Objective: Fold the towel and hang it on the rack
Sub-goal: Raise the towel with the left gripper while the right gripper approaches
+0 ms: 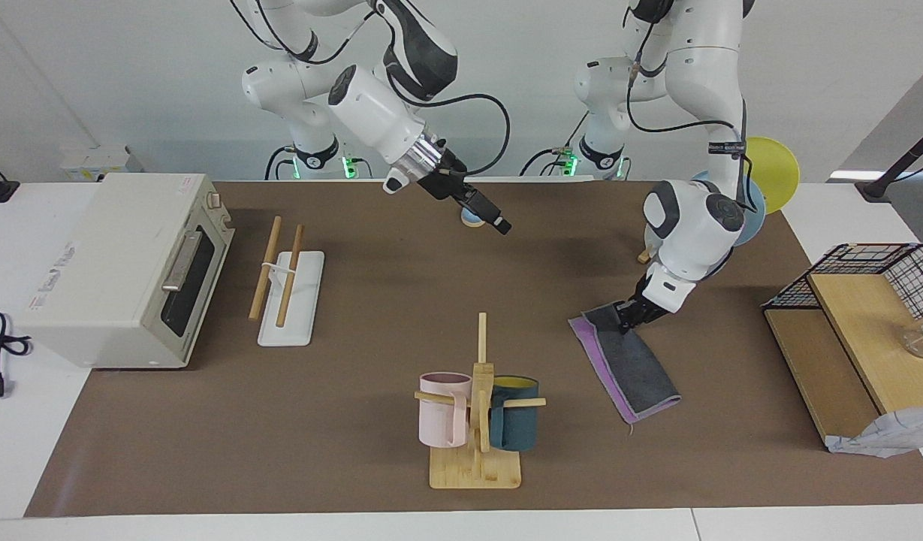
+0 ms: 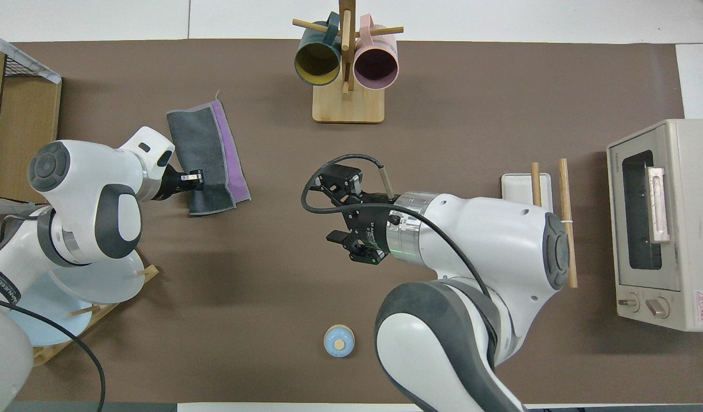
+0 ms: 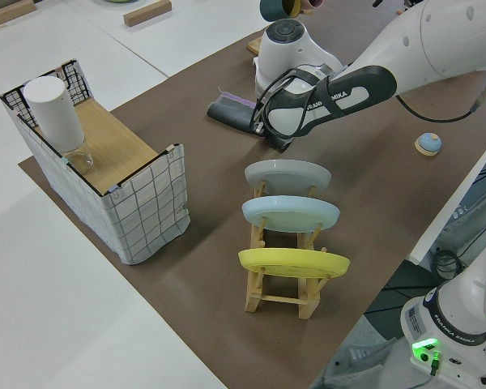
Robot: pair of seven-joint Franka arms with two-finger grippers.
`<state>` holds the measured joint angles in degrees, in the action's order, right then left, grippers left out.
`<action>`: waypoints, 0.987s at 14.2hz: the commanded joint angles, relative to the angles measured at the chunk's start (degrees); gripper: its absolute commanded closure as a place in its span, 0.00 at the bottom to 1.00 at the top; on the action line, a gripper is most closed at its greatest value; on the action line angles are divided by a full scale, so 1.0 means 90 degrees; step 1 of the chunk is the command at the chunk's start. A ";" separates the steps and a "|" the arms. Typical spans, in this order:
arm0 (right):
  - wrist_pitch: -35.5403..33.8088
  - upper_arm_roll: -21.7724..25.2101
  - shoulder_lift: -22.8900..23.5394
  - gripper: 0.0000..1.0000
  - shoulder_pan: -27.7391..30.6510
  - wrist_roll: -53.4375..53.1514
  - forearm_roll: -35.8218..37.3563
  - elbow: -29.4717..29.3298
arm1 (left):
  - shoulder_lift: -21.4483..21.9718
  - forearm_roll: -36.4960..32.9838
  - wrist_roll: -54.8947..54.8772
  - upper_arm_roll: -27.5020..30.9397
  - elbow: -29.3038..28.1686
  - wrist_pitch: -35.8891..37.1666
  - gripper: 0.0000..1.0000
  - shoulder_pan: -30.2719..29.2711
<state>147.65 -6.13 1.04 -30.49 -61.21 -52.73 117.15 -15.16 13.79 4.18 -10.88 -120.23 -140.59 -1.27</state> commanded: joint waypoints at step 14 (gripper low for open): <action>0.0801 -0.0003 0.0430 0.00 -0.0577 -0.1821 -0.0612 -0.0700 | 0.2016 -0.0077 0.8335 -0.0440 0.1455 0.3160 1.00 0.0200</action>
<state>153.64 -6.13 2.43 -34.58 -75.84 -54.03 114.59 1.09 13.38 66.45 -13.96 -106.72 -113.04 0.02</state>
